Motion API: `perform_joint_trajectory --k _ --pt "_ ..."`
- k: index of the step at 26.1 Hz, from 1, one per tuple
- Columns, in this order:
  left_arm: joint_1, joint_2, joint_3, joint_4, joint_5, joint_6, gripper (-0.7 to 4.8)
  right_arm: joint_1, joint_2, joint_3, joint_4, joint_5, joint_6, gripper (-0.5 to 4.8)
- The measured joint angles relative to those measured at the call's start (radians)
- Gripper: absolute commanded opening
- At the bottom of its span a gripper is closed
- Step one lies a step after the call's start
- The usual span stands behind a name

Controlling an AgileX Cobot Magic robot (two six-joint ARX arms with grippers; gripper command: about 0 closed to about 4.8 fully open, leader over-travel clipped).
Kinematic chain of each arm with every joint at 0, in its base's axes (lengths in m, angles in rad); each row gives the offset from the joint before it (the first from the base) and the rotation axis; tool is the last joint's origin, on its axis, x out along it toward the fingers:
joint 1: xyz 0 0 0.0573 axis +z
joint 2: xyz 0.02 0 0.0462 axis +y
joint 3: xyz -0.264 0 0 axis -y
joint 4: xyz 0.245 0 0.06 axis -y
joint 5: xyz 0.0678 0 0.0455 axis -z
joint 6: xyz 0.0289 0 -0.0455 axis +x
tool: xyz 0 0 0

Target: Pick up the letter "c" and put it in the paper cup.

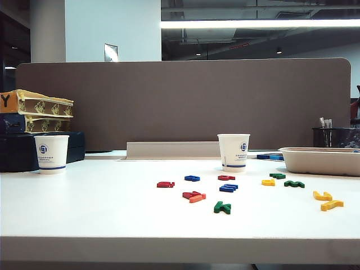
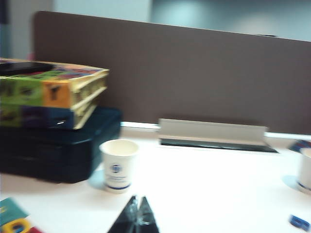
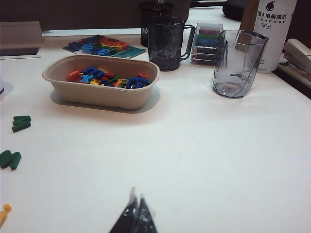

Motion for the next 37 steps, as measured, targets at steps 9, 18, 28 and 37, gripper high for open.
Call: perform_joint_trajectory --k 9,18,28,37 --pt "0.164 0.000 0.000 -0.028 0.260 0.000 -0.05 0.000 0.000 0.000 0.000 0.000 0.000 -0.01" --pt "0.164 0.000 0.000 -0.051 0.261 0.000 -0.05 0.000 0.000 0.000 0.000 0.000 0.000 -0.01" --pt "0.164 0.000 0.000 -0.051 0.261 0.000 -0.05 0.000 0.000 0.000 0.000 0.000 0.000 -0.01" --pt "0.164 0.000 0.000 -0.051 0.261 0.000 -0.05 0.000 -0.019 0.000 -0.004 0.000 0.000 -0.01"
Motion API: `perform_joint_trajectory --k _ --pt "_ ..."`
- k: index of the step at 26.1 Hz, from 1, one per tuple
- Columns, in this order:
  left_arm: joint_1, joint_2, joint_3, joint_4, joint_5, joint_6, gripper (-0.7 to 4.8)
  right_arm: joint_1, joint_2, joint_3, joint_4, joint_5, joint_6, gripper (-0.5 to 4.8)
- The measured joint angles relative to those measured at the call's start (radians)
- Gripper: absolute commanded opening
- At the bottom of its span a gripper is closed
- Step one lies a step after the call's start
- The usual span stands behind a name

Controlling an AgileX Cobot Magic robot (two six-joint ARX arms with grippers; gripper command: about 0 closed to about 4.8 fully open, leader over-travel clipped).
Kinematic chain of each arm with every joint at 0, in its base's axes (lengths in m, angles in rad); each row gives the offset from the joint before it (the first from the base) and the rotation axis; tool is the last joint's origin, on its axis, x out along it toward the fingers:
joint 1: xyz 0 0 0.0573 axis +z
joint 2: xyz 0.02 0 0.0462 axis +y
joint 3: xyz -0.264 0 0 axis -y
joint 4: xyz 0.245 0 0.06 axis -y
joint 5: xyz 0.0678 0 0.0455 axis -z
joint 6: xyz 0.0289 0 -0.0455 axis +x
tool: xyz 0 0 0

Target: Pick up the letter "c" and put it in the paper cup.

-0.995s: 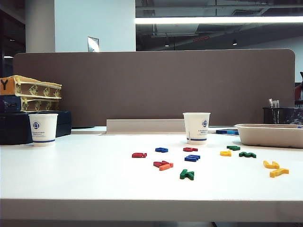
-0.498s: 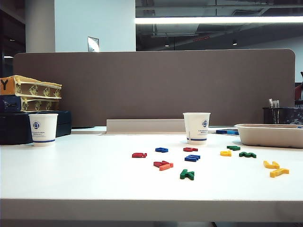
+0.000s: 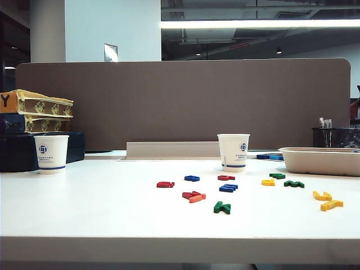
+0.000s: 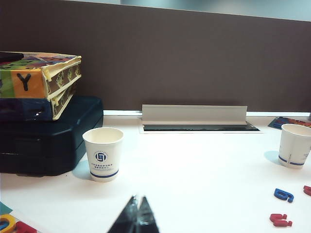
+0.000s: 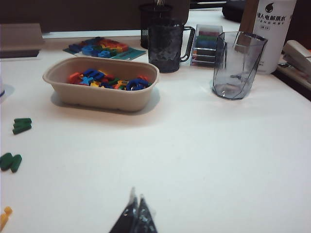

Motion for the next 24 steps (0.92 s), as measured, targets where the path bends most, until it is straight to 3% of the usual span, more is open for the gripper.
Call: perform_joint_trajectory --k 7,16,24 --pt "0.000 0.000 0.000 0.000 0.000 0.000 -0.05 -0.003 -0.039 0.002 -0.001 -0.012 0.000 -0.01" --pt "0.000 0.000 0.000 0.000 0.000 0.000 -0.05 -0.032 -0.039 0.002 0.036 -0.261 -0.039 -0.01" --pt "0.000 0.000 0.000 0.000 0.000 0.000 -0.05 -0.089 -0.039 0.002 0.129 -0.325 -0.051 -0.01"
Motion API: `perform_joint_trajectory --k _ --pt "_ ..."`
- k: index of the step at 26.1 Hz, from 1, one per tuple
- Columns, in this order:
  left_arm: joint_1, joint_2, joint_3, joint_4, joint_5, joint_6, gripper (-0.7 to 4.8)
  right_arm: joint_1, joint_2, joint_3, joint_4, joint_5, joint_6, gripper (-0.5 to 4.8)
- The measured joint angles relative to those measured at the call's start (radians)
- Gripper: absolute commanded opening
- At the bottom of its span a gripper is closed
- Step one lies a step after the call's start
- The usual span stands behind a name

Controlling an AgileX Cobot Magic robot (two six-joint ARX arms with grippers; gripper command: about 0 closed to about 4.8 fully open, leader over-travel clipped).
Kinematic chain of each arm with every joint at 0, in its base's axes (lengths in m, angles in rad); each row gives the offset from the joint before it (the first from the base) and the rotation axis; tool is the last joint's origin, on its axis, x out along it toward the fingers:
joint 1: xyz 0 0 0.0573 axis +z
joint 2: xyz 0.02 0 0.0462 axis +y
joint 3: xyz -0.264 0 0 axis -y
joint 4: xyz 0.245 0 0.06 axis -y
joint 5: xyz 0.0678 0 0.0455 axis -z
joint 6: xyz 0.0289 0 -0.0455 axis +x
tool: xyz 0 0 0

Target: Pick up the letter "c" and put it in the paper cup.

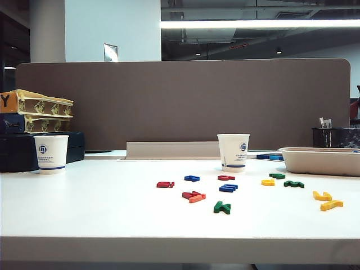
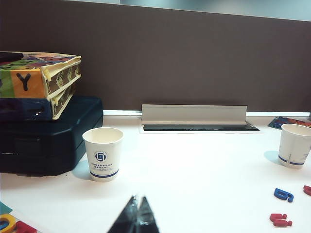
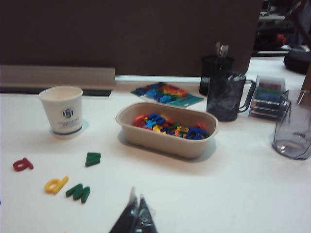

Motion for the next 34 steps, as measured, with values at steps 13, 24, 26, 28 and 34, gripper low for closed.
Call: perform_joint_trajectory --k 13,24,26,28,34 --pt "0.000 0.000 0.000 -0.001 0.000 0.000 -0.05 -0.064 0.000 -0.020 0.146 -0.034 -0.001 -0.01" --pt "0.000 0.000 0.000 -0.001 0.000 0.000 -0.05 -0.063 0.000 -0.038 0.195 -0.034 -0.001 -0.01" --pt "0.000 0.000 0.000 -0.001 0.000 0.000 -0.05 -0.063 0.000 -0.038 0.193 -0.034 -0.001 -0.01" --pt "0.000 0.000 0.000 -0.001 0.000 0.000 -0.05 -0.063 0.000 -0.038 0.193 -0.034 -0.001 -0.01" --pt "0.000 0.000 0.000 -0.002 0.000 0.000 -0.05 -0.063 0.000 -0.038 0.140 -0.034 -0.001 -0.01"
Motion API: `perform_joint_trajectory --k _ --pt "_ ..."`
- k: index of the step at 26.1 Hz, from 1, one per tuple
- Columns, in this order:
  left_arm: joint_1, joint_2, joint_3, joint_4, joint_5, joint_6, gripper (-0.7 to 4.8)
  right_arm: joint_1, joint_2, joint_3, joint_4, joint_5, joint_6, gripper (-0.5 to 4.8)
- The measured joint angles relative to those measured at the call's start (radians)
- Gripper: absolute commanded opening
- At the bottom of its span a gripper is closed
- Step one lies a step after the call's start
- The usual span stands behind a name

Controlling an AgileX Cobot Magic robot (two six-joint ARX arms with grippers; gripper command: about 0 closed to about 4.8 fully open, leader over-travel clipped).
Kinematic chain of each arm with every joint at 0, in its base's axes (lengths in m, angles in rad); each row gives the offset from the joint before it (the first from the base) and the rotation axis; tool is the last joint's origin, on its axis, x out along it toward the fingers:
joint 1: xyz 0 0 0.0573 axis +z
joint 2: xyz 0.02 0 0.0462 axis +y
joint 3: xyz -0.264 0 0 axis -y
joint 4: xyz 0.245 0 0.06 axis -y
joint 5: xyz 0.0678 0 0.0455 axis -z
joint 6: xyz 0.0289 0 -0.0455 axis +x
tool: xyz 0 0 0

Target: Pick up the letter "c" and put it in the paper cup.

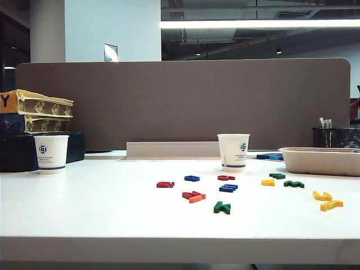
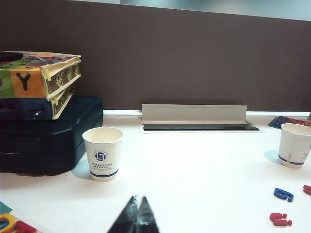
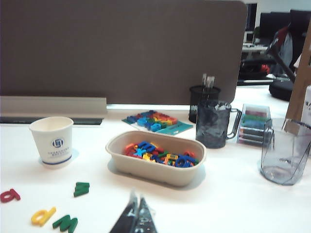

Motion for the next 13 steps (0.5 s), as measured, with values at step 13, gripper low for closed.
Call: perform_joint_trajectory --k 13 --pt "0.000 0.000 0.000 -0.001 0.000 0.000 -0.05 0.000 0.000 0.000 -0.036 0.000 0.000 -0.01"
